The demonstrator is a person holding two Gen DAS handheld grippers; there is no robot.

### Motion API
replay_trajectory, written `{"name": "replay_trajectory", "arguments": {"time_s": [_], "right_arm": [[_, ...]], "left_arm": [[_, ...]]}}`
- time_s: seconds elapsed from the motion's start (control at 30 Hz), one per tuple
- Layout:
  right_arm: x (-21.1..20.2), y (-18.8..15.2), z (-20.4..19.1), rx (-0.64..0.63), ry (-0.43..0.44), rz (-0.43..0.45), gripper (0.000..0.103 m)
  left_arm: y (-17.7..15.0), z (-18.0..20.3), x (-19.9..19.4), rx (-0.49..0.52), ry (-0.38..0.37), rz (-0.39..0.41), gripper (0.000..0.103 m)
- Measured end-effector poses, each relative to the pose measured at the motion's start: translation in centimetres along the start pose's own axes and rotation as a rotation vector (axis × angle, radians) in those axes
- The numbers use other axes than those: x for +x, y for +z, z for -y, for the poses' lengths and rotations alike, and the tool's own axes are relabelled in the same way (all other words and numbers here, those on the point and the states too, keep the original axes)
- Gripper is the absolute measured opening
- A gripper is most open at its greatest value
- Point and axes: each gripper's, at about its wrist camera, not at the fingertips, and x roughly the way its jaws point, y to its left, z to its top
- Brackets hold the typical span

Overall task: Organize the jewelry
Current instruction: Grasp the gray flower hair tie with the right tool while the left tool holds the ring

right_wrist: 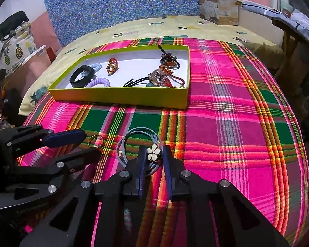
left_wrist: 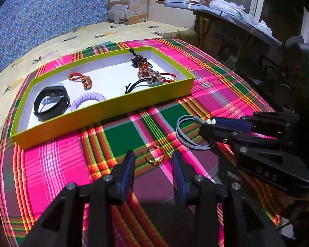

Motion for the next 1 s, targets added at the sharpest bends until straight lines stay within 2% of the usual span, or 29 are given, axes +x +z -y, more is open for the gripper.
{"name": "replay_trajectory", "arguments": {"time_s": [0.17, 0.27, 0.63, 1.0], "right_arm": [[-0.5, -0.1, 0.5, 0.009, 0.001, 0.014, 0.016], [-0.8, -0.1, 0.8, 0.017, 0.003, 0.022, 0.016], [-1.8, -0.3, 0.9, 0.026, 0.013, 0.048, 0.016], [-3.8, -0.3, 0.2, 0.028, 0.027, 0.093, 0.016]], "left_arm": [[0.2, 0.7, 0.3, 0.038, 0.039, -0.002, 0.037], [0.3, 0.8, 0.4, 0.047, 0.052, -0.001, 0.023], [-0.1, 0.7, -0.5, 0.044, 0.042, 0.006, 0.022], [-0.4, -0.6, -3.5, 0.005, 0.022, 0.065, 0.022]]}}
